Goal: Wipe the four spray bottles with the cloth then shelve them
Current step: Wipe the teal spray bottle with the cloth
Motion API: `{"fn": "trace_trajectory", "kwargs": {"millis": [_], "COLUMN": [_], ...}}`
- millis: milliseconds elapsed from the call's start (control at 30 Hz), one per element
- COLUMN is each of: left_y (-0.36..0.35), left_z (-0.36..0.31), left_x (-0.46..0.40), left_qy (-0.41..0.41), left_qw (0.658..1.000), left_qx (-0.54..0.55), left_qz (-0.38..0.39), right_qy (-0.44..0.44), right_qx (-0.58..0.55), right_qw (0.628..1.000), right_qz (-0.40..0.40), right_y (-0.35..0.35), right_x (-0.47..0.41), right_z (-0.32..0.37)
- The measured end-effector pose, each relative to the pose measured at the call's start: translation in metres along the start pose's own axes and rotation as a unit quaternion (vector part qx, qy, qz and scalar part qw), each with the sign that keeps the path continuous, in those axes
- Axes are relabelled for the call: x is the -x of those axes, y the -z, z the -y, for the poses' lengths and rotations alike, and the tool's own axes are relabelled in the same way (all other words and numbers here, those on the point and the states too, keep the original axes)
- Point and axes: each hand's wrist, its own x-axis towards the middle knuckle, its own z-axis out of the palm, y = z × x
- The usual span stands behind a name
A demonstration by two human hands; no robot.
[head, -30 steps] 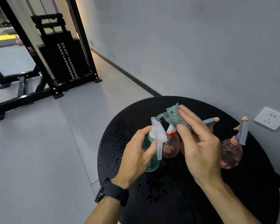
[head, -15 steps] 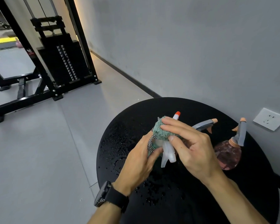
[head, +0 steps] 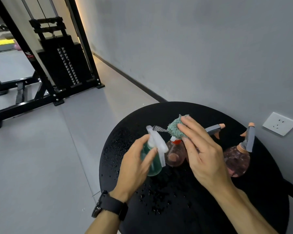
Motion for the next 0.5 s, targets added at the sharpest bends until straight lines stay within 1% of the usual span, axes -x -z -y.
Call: {"fn": "trace_trajectory", "kwargs": {"millis": [133, 233, 367, 500], "left_y": [0.007, 0.011, 0.013, 0.014], "left_z": [0.003, 0.008, 0.015, 0.022], "left_x": [-0.004, -0.008, -0.01, -0.011], "left_qy": [0.052, 0.088, 0.124, 0.149], "left_qw": [0.993, 0.983, 0.972, 0.966], "left_qx": [0.06, 0.078, 0.076, 0.071], "left_qz": [-0.09, -0.143, -0.183, -0.199], "right_qy": [-0.011, -0.015, -0.024, -0.028], "right_qx": [-0.008, -0.01, -0.017, -0.016], "right_qw": [1.0, 1.0, 1.0, 0.999], "right_qz": [-0.004, -0.005, -0.006, -0.001], "right_y": [-0.001, -0.003, -0.006, -0.007], "right_x": [0.001, 0.001, 0.001, 0.002], "right_z": [0.001, 0.001, 0.002, 0.002]}}
